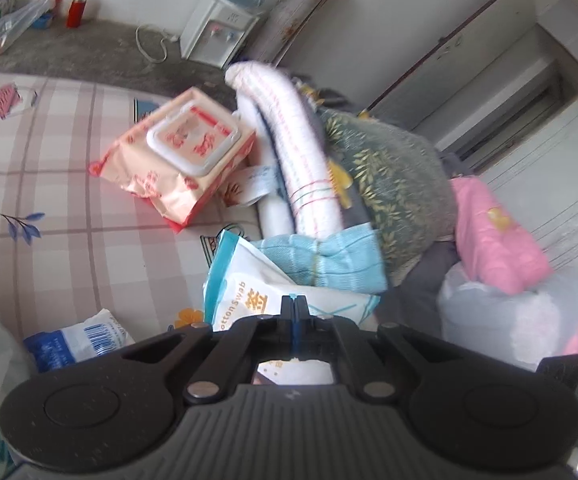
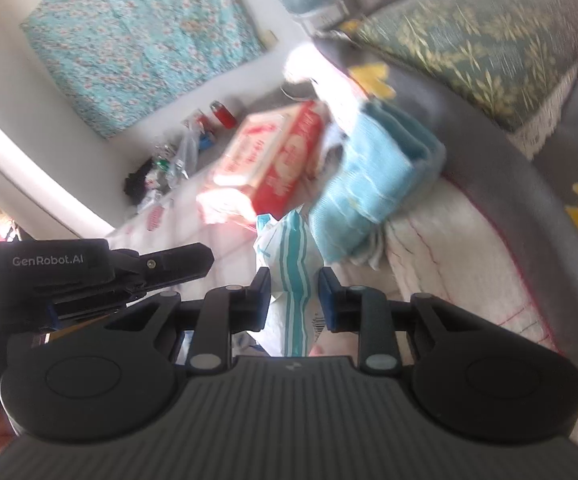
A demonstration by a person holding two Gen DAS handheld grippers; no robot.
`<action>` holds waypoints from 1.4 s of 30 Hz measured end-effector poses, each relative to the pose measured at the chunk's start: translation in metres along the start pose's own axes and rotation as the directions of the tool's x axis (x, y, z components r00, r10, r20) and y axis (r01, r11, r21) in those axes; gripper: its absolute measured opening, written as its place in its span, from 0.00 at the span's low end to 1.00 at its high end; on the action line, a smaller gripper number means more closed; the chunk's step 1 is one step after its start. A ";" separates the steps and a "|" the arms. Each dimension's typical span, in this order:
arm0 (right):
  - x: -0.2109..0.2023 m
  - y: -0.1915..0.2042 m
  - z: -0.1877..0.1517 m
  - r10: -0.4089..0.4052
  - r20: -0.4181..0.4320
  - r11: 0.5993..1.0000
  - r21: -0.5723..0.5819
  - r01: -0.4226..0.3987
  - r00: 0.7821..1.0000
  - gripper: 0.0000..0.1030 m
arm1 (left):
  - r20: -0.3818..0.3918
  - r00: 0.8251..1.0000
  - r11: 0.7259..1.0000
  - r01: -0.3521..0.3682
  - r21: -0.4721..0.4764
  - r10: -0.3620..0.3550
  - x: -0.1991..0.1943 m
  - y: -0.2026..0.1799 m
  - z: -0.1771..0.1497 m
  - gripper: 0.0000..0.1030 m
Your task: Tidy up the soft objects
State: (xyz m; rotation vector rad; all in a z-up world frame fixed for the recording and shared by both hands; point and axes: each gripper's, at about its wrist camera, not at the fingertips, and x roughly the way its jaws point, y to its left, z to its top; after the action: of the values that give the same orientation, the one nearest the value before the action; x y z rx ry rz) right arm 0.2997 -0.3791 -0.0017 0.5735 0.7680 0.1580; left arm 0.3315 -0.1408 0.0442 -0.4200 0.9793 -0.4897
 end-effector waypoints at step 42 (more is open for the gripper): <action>0.095 0.537 -0.157 0.215 -0.652 0.589 -0.507 -0.629 0.727 0.23 | 0.450 0.751 0.855 -0.514 -0.061 0.483 -0.334 0.223 -0.184 0.73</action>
State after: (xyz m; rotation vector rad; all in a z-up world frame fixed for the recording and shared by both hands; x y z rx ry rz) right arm 0.2958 0.1701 0.1418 -0.0663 1.0058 1.0978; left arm 0.0620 0.2088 0.0585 -0.1782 0.5780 0.0744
